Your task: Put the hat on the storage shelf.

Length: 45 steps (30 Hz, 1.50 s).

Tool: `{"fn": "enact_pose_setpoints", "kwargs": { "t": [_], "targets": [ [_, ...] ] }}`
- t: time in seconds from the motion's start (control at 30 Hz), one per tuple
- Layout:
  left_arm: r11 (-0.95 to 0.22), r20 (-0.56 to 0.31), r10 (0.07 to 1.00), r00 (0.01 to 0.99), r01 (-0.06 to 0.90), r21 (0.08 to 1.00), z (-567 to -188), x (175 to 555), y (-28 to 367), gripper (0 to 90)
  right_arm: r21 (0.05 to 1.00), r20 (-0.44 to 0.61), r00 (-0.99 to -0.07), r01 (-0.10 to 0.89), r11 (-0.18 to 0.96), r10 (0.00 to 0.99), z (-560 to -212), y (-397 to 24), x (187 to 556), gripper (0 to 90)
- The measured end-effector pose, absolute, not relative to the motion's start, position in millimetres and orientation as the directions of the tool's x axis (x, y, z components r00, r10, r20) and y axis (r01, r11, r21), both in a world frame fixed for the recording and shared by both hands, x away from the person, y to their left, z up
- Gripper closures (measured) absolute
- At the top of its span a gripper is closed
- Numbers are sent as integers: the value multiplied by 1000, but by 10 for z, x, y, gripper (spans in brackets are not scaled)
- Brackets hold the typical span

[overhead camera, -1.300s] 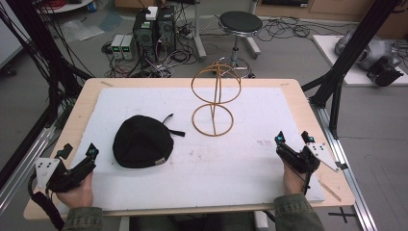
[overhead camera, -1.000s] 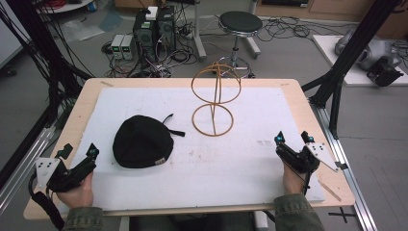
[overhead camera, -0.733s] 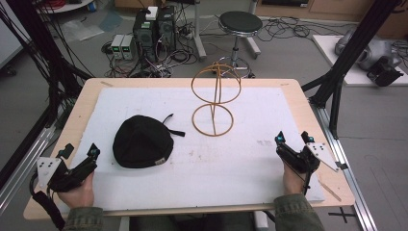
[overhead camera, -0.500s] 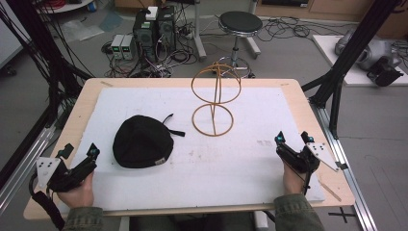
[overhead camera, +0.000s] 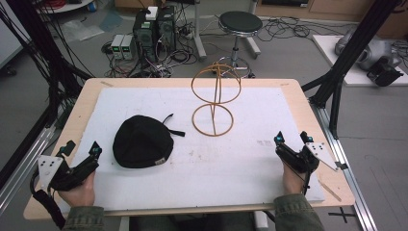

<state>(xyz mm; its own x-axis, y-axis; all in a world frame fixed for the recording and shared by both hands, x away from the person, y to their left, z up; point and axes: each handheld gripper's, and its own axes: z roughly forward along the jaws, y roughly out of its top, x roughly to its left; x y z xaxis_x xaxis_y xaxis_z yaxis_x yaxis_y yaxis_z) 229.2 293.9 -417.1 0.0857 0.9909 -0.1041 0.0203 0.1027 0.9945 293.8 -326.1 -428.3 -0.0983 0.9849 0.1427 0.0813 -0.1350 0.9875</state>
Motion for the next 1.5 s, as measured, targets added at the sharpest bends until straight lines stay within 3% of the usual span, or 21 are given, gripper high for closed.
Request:
{"fn": "enact_pose_setpoints", "kwargs": {
  "t": [0.17, 0.77, 1.5],
  "targets": [
    [68, -71, 990, 119, 25, 997, -4121, 2329, 2896, 218, 988, 139, -112, 86, -130, 984, -4290, -3255, 2949, 111],
    [49, -83, 950, 303, 118, 992, -4014, 2512, 2767, 225, 988, 131, -127, 98, -120, 983, -4298, -3237, 2958, 112],
    [1, -72, 921, 383, 181, 983, -4024, 2656, 2627, 216, 988, 124, -131, 106, -110, 984, -4303, -3222, 2968, 111]
  ]
}}
